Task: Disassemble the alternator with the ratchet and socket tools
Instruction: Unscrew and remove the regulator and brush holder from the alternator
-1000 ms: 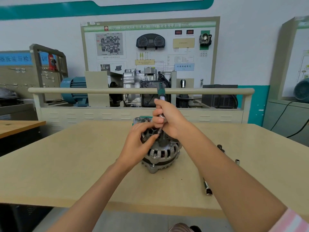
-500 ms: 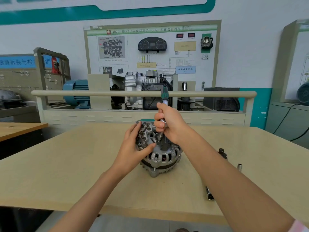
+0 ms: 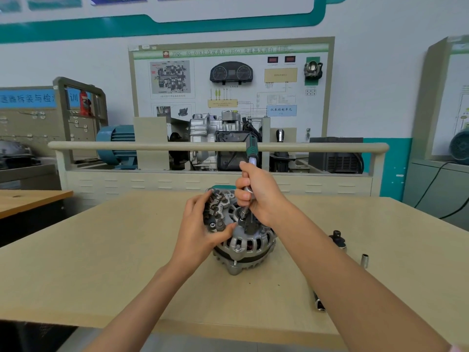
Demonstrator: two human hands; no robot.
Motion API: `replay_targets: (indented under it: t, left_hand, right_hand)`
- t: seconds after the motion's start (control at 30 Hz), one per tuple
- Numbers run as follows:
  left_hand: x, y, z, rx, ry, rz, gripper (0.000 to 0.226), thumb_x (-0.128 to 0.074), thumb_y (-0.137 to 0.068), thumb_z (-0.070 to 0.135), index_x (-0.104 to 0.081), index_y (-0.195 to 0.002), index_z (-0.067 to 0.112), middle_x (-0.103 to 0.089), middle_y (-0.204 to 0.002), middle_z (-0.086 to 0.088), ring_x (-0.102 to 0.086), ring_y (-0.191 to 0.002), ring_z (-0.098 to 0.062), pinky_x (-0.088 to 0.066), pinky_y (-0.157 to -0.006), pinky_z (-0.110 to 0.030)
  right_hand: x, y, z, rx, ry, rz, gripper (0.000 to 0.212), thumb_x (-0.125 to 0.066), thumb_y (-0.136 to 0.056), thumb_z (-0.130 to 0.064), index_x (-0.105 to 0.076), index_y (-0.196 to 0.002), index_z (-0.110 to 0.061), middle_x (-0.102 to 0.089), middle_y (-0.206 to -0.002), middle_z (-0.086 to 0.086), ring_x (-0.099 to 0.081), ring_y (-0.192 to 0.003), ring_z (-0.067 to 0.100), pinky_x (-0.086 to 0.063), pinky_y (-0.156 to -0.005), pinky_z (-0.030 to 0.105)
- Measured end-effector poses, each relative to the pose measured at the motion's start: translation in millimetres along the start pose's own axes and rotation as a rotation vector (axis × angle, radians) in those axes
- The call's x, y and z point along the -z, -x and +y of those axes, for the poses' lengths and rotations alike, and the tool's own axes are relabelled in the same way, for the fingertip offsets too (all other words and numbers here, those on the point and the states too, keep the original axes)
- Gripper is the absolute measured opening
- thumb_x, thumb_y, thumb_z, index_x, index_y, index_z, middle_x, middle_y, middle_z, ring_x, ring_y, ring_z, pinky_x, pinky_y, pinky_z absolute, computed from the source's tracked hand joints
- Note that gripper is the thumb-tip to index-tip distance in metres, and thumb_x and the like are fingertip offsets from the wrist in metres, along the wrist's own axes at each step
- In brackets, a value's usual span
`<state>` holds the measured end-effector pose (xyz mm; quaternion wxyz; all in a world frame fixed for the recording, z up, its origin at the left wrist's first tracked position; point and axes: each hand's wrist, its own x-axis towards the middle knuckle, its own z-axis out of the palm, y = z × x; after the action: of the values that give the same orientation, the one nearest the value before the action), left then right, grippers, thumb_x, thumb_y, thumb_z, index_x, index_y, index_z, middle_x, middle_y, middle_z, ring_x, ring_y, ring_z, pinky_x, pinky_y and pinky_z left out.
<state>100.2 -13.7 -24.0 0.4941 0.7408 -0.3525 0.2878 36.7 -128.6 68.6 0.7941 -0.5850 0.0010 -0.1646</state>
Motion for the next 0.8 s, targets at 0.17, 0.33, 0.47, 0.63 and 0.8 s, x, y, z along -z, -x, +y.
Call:
replay_targets:
  t: [0.17,0.33,0.47,0.63,0.8]
  left_hand:
    - [-1.9,-9.4,-1.0,0.001,-0.043,-0.039,0.075,-0.08,-0.069,0.029,-0.044,-0.133,0.014,-0.043,-0.123,-0.001,-0.038,-0.118,-0.013,-0.027,-0.098,-0.014]
    - [-8.3,-6.4,3.3,0.018,0.006,-0.066,0.075,-0.073,-0.077,0.031,-0.033,-0.139,0.015,-0.033,-0.123,0.003,-0.027,-0.12,-0.01,-0.02,-0.099,-0.019]
    - [-3.5,-4.5,0.2,0.061,0.071,-0.184,0.083,-0.068,-0.081,0.033,-0.017,-0.146,0.021,-0.025,-0.135,0.005,-0.019,-0.13,-0.008,-0.018,-0.107,-0.022]
    - [10.3,-6.5,-1.3,0.129,0.104,-0.365,0.092,-0.064,-0.082,0.041,-0.001,-0.148,0.027,-0.009,-0.151,0.011,-0.008,-0.136,0.0,-0.012,-0.111,-0.025]
    - [28.5,-15.5,-4.3,0.185,0.118,-0.533,0.1,-0.068,-0.077,0.038,0.0,-0.149,0.029,-0.003,-0.154,0.016,-0.007,-0.137,0.004,-0.011,-0.109,-0.016]
  right_hand:
    - [0.4,1.0,-0.2,0.002,-0.011,0.002,0.03,-0.041,-0.099,-0.022,-0.033,-0.07,-0.019,-0.035,-0.037,-0.01,-0.028,-0.026,0.006,-0.02,-0.033,0.015]
    - [2.6,2.4,-0.9,0.016,-0.023,0.022,0.03,-0.041,-0.099,-0.021,-0.033,-0.07,-0.019,-0.035,-0.037,-0.01,-0.028,-0.027,0.006,-0.019,-0.033,0.015]
    - [2.8,2.9,0.1,0.036,-0.006,0.033,0.032,-0.04,-0.099,-0.021,-0.032,-0.068,-0.019,-0.034,-0.036,-0.01,-0.028,-0.027,0.006,-0.02,-0.033,0.015]
    - [1.0,2.6,1.1,0.039,0.011,0.026,0.031,-0.04,-0.099,-0.021,-0.032,-0.069,-0.02,-0.035,-0.036,-0.011,-0.028,-0.026,0.007,-0.019,-0.034,0.015]
    - [-1.8,3.0,2.4,0.04,0.025,0.017,0.031,-0.04,-0.099,-0.022,-0.03,-0.069,-0.02,-0.035,-0.036,-0.011,-0.028,-0.026,0.007,-0.02,-0.034,0.014]
